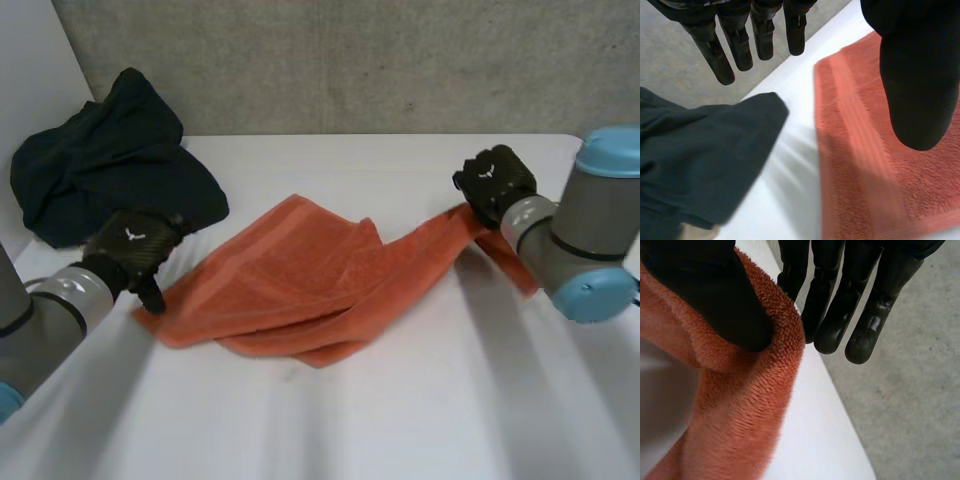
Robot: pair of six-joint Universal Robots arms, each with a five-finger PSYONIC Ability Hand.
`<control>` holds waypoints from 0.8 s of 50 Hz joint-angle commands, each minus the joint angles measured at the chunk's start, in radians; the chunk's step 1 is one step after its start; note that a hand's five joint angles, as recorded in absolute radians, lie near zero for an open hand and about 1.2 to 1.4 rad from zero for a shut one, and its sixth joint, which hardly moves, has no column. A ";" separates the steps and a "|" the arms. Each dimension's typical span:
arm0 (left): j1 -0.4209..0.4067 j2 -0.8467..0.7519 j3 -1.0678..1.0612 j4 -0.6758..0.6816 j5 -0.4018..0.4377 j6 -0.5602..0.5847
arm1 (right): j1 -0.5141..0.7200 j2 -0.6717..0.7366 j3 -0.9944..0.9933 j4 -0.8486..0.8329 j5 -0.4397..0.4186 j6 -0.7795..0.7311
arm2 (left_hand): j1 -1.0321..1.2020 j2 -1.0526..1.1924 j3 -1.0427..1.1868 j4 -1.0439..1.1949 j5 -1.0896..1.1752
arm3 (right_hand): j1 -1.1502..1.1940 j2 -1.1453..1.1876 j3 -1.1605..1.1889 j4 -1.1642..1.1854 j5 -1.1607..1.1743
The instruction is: Fold the laundry.
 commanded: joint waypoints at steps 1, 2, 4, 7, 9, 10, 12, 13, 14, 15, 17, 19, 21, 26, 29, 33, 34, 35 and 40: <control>-0.087 -0.013 -0.045 0.001 -0.003 -0.016 | 0.003 0.138 -0.100 -0.157 0.009 0.004 | 0.074 0.072 0.075 0.068 0.069 | 0.258 0.062 0.047 0.041 0.079; -0.093 -0.014 -0.045 0.001 -0.005 -0.014 | 0.003 0.134 -0.099 -0.168 0.013 0.006 | 0.086 0.084 0.086 0.080 0.080 | 0.053 -0.143 -0.158 -0.163 -0.126; -0.105 -0.014 -0.048 0.004 -0.008 -0.011 | 0.006 0.103 -0.088 -0.177 0.032 0.011 | 0.098 0.096 0.098 0.092 0.092 | -0.783 -0.979 -0.994 -0.999 -0.962; -0.110 -0.019 -0.046 0.012 -0.014 -0.005 | 0.006 0.051 -0.036 -0.174 0.059 0.017 | 0.139 0.137 0.139 0.133 0.133 | -0.796 -0.992 -1.007 -1.012 -0.975; -0.110 -0.025 -0.042 0.013 -0.021 -0.002 | 0.005 0.019 0.004 -0.173 0.066 0.023 | 0.139 0.137 0.139 0.133 0.133 | -0.796 -0.992 -1.007 -1.012 -0.975; -0.108 -0.028 -0.039 0.013 -0.024 -0.002 | 0.005 0.000 0.027 -0.173 0.067 0.026 | 0.142 0.140 0.142 0.136 0.136 | -0.796 -0.992 -1.007 -1.012 -0.975; -0.102 -0.037 -0.029 0.021 -0.038 0.000 | 0.000 -0.076 0.104 -0.161 0.069 0.040 | 0.168 0.166 0.169 0.162 0.163 | -0.796 -0.992 -1.007 -1.012 -0.975; -0.099 -0.042 -0.025 0.024 -0.043 0.000 | -0.001 -0.101 0.130 -0.150 0.069 0.044 | 0.177 0.175 0.177 0.171 0.171 | -0.796 -0.992 -1.007 -1.012 -0.975; -0.098 -0.048 -0.019 0.027 -0.049 0.000 | -0.003 -0.127 0.156 -0.138 0.069 0.049 | 0.180 0.178 0.180 0.174 0.174 | -0.796 -0.992 -1.007 -1.012 -0.975; -0.096 -0.069 -0.008 0.032 -0.058 0.001 | -0.007 -0.176 0.205 -0.106 0.067 0.053 | 0.186 0.184 0.186 0.180 0.180 | -0.796 -0.992 -1.007 -1.012 -0.975; -0.095 -0.094 0.003 0.032 -0.066 0.007 | -0.007 -0.208 0.248 -0.067 0.063 0.060 | 0.183 0.181 0.183 0.177 0.177 | -0.796 -0.992 -1.007 -1.012 -0.975; -0.090 -0.126 0.017 0.029 -0.070 0.032 | -0.010 -0.248 0.302 -0.003 0.060 0.072 | 0.186 0.184 0.186 0.180 0.180 | -0.796 -0.992 -1.007 -1.012 -0.975; -0.082 -0.143 0.020 0.027 -0.072 0.059 | -0.017 -0.270 0.335 0.042 0.056 0.089 | 0.192 0.190 0.192 0.185 0.186 | -0.796 -0.992 -1.007 -1.012 -0.975; -0.049 -0.175 0.020 0.021 -0.069 0.151 | -0.075 -0.357 0.456 0.099 -0.003 0.144 | 0.247 0.245 0.248 0.241 0.242 | -0.796 -0.992 -1.007 -1.012 -0.975; -0.050 -0.185 0.020 0.021 -0.070 0.175 | -0.098 -0.368 0.502 0.100 -0.052 0.149 | 0.248 0.246 0.248 0.241 0.242 | -0.796 -0.992 -1.007 -1.012 -0.975; -0.050 -0.186 0.021 0.013 -0.069 0.172 | -0.107 -0.366 0.513 0.100 -0.060 0.153 | 0.250 0.248 0.251 0.244 0.245 | -0.796 -0.992 -1.007 -1.012 -0.975; -0.052 -0.185 0.021 0.010 -0.069 0.170 | -0.110 -0.366 0.513 0.100 -0.060 0.153 | 0.250 0.248 0.251 0.244 0.245 | -0.796 -0.992 -1.007 -1.012 -0.975; -0.052 -0.178 0.021 0.004 -0.069 0.169 | -0.112 -0.366 0.515 0.100 -0.060 0.155 | 0.250 0.248 0.251 0.244 0.245 | -0.796 -0.992 -1.007 -1.012 -0.975; -0.052 -0.142 0.011 -0.069 -0.064 0.165 | -0.110 -0.365 0.519 0.100 -0.060 0.155 | 0.250 0.248 0.251 0.244 0.245 | -0.796 -0.992 -1.007 -1.012 -0.975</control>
